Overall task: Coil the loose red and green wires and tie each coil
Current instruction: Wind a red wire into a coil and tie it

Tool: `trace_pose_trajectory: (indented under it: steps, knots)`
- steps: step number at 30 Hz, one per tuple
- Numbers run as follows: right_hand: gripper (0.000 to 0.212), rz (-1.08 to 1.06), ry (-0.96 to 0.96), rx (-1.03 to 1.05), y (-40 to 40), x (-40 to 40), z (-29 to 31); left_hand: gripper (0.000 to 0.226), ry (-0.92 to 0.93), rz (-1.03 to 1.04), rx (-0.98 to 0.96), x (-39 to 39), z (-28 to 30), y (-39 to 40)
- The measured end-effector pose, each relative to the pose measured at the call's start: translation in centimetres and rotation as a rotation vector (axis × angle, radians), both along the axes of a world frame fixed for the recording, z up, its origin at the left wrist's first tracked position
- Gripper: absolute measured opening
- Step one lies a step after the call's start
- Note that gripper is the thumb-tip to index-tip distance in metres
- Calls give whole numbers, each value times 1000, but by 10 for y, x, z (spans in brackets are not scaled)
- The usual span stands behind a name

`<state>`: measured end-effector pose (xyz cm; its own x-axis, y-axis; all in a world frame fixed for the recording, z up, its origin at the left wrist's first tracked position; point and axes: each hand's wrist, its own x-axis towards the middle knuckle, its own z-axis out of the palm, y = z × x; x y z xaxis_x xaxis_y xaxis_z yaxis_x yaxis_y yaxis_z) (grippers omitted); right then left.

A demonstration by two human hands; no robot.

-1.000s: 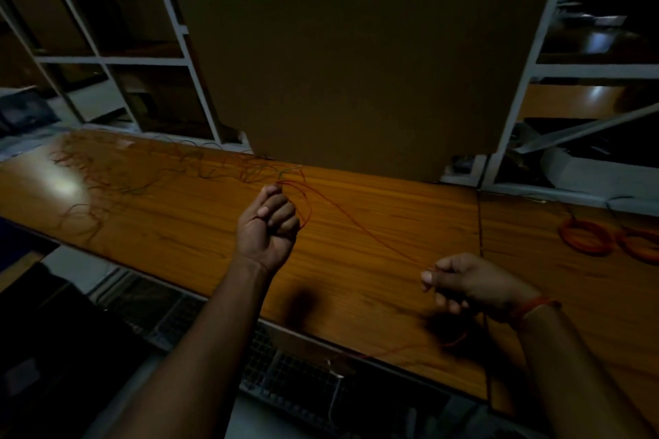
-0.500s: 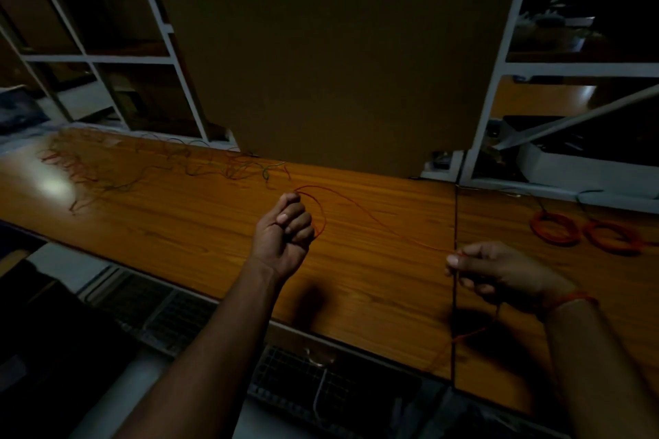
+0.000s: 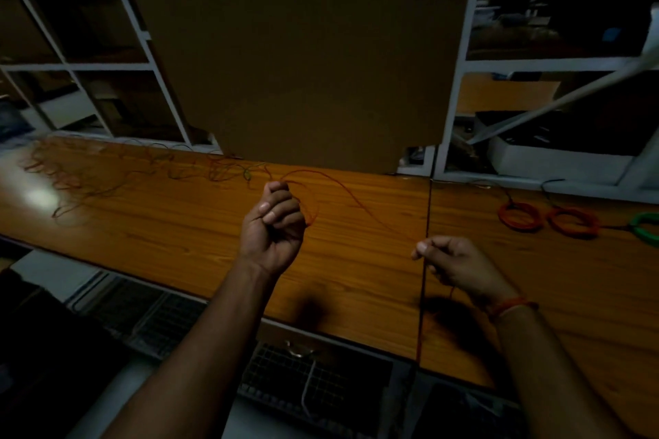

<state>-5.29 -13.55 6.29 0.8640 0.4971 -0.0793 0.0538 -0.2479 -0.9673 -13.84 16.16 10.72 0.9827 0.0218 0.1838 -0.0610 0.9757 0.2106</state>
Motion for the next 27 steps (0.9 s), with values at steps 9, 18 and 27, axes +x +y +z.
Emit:
trace_pose_trajectory:
  steps: [9,18,27]
  knots:
    - [16,66,0,-583,-35,-26,-11,37,-50,-88,57,-6,51,-12]
    - [18,4,-45,-275,-12,-83,60,29,7,-184,151,-36,36,-24]
    - [3,-16,-66,-643,-24,-116,55,20,36,-240,101,-71,17,-29]
